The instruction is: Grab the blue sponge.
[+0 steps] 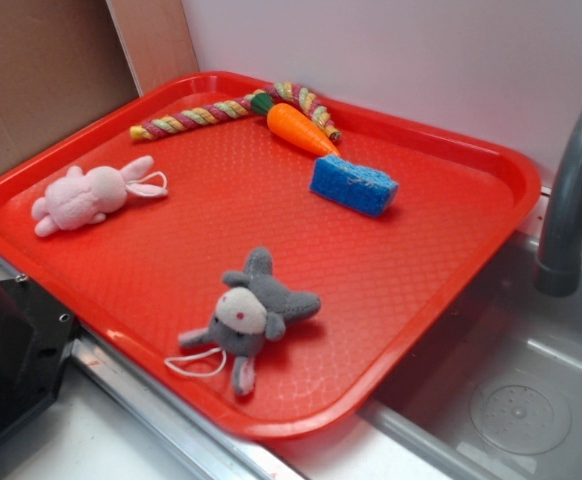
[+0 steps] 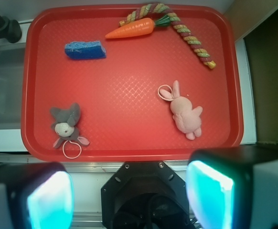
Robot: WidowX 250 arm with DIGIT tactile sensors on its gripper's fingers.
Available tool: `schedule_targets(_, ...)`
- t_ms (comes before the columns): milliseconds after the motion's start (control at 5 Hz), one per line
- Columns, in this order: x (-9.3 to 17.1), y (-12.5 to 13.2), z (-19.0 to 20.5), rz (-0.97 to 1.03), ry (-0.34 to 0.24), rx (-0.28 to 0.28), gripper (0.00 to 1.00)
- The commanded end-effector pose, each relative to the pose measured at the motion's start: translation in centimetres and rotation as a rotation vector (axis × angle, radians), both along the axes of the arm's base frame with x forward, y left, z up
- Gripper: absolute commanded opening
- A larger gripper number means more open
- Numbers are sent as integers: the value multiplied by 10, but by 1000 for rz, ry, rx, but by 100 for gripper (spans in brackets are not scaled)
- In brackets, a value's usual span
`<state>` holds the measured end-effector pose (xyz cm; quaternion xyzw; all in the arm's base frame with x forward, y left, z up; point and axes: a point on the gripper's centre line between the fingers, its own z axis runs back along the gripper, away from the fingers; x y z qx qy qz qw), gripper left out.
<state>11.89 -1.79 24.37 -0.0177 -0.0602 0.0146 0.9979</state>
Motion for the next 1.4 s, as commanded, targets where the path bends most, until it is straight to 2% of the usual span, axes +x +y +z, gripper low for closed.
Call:
schedule_targets(0,0,0,0,0,0,0,100)
schedule_targets(200,50,-22,-45,-233,39,89,100)
schedule_targets(600,134,-64,-105,-600,-2,126,100)
schedule_targets(800,156,-72,-133,-728,-31,138,100)
schedule_targets(1000,169,-89,-167,-880,-29,168,100)
schedule_targets(1200,175,-88,-199,-948,-17,151,100)
